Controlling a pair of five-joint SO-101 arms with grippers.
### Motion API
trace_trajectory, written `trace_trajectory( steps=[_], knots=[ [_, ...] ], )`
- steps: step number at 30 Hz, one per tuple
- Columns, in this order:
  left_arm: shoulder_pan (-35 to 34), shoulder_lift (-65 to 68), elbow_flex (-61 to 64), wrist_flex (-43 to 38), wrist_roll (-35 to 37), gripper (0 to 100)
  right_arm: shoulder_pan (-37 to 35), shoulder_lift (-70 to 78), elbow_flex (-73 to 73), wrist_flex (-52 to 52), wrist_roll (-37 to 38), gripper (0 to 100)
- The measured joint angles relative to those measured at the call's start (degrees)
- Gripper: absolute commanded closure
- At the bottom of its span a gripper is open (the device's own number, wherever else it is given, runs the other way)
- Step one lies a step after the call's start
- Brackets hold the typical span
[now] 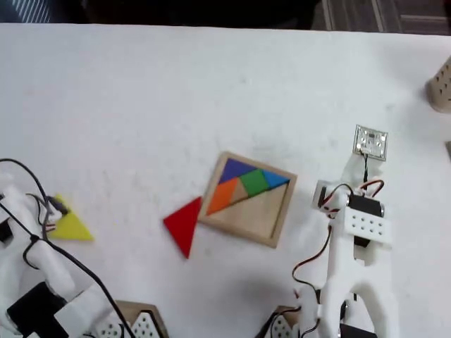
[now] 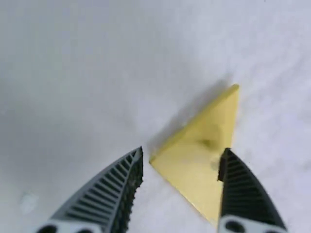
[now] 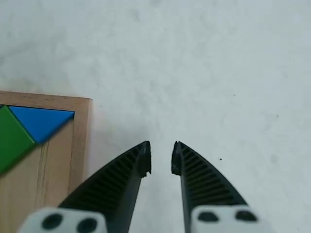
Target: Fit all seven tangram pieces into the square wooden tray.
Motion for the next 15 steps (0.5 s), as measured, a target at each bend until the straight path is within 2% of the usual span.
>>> trace_trajectory(
  steps=[15],
  knots=[
    [0.00, 0.00, 7.56, -6.59, -0.09, 67, 0.00, 0.00, 0.00, 0.00, 0.00, 91.6]
  ],
)
